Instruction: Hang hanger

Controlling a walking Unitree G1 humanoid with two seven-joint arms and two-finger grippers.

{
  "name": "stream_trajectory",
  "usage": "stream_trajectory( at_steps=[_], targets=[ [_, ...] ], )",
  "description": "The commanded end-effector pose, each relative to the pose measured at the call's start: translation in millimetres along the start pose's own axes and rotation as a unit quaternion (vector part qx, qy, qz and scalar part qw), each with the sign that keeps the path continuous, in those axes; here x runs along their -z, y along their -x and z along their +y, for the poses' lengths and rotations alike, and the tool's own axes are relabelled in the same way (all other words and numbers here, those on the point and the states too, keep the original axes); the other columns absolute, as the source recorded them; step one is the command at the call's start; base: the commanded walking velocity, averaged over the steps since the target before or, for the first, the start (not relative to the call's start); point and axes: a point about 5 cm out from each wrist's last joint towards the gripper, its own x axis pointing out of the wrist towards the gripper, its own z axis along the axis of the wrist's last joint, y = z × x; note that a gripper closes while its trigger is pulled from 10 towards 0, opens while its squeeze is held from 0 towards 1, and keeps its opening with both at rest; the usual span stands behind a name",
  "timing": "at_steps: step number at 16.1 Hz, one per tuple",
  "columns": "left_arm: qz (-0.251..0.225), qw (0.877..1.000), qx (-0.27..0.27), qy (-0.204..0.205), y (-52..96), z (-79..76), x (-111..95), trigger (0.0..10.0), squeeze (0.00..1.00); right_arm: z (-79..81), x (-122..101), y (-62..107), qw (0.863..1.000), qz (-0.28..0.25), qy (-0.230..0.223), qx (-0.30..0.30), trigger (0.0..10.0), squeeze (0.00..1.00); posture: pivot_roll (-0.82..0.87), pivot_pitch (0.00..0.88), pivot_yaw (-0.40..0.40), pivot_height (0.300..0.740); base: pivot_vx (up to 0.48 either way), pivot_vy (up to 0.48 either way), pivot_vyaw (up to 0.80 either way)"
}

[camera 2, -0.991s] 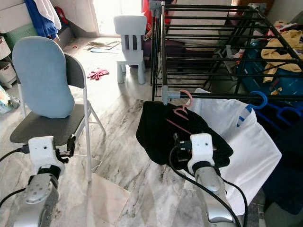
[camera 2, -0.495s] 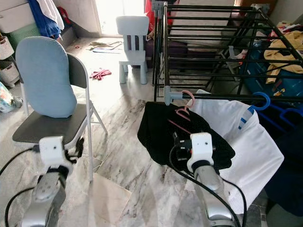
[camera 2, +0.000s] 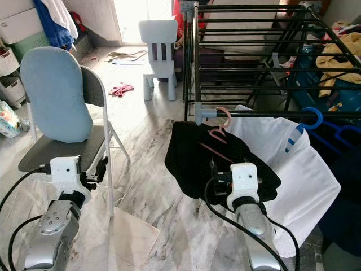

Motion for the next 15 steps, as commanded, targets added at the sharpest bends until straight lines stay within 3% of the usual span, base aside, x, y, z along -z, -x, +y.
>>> stream_trajectory(
  at_steps=[1,5,8,12,15],
  targets=[
    [0.002,1.0,0.006,0.0,-1.0,-1.9,1.4,10.0,0.0,1.0,-5.6,0.1,1.0,-0.013,-0.001,0.001,10.0,0.0,-0.14,0.0,0.045,0.74,0.0,0.0,0.0],
    [0.014,1.0,-0.003,0.002,-15.1,-7.5,8.0,10.0,0.0,1.7,-7.8,-15.0,1.0,-0.018,-0.002,0.002,10.0,0.0,-0.14,0.0,0.05,0.74,0.0,0.0,0.0],
    [0.002,0.999,0.01,-0.031,-38.5,-17.3,3.2,10.0,0.0,5.2,-17.7,-37.5,0.999,-0.035,0.02,-0.013,10.0,0.0,-0.13,0.0,0.028,0.74,0.0,0.0,0.0],
    [-0.019,0.998,0.014,-0.065,-58.0,-15.6,-7.3,10.0,0.0,4.3,-24.7,-53.7,0.998,-0.038,0.046,-0.017,10.0,0.0,-0.13,0.0,-0.009,0.74,0.0,0.0,0.0],
    [-0.03,0.997,-0.001,-0.065,-45.4,-2.6,-3.0,10.0,0.0,-0.5,-17.4,-46.5,0.998,-0.04,0.043,-0.014,10.0,0.0,-0.15,0.0,0.052,0.74,0.0,0.0,0.0]
  ],
)
